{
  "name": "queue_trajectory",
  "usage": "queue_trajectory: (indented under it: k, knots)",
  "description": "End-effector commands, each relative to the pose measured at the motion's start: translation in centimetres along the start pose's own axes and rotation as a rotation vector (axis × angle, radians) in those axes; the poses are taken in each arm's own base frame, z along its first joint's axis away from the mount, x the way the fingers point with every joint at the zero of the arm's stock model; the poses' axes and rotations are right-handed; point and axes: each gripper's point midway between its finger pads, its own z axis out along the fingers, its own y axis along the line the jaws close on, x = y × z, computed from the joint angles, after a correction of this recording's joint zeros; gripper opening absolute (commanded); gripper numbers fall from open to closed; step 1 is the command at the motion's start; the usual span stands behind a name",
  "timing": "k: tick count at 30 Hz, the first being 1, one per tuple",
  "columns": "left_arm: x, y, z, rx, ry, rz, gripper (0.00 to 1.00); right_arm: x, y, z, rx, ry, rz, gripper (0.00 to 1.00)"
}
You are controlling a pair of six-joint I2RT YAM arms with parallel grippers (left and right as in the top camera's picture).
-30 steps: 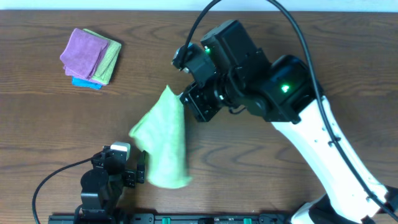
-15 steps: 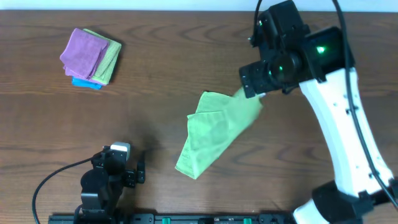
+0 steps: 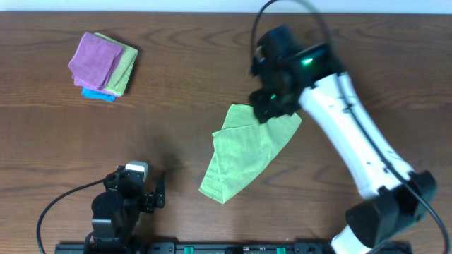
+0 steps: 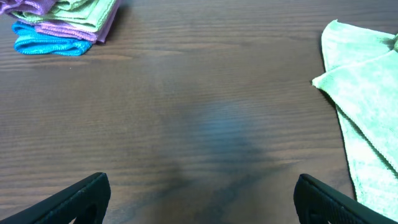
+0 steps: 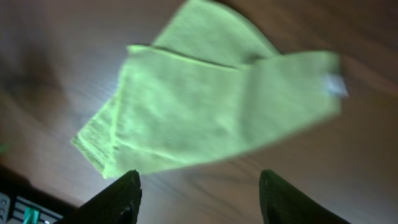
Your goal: Fold the cloth
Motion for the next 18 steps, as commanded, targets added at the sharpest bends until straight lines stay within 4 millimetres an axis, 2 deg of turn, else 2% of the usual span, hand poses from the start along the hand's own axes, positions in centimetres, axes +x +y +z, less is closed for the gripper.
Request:
queue_trajectory:
  k: [1, 4, 9, 18]
  knots:
    - [0.1, 0.1, 0.1, -0.007, -0.001, -0.006, 0.95, 1.2, 3.9, 2.9, -0.101, 0.039, -0.123, 0.61]
    - [0.1, 0.1, 0.1, -0.007, -0.001, -0.006, 0.95, 1.3, 5.6, 5.2, -0.112, 0.017, -0.174, 0.62]
    - [0.1, 0.1, 0.1, -0.007, -0.001, -0.006, 0.95, 2.3, 7.1, 8.6, -0.125, 0.001, -0.211, 0.6]
    - [0.1, 0.1, 0.1, -0.007, -0.001, -0.006, 0.95, 4.2, 8.6, 12.4, -0.124, -0.012, -0.256, 0.52]
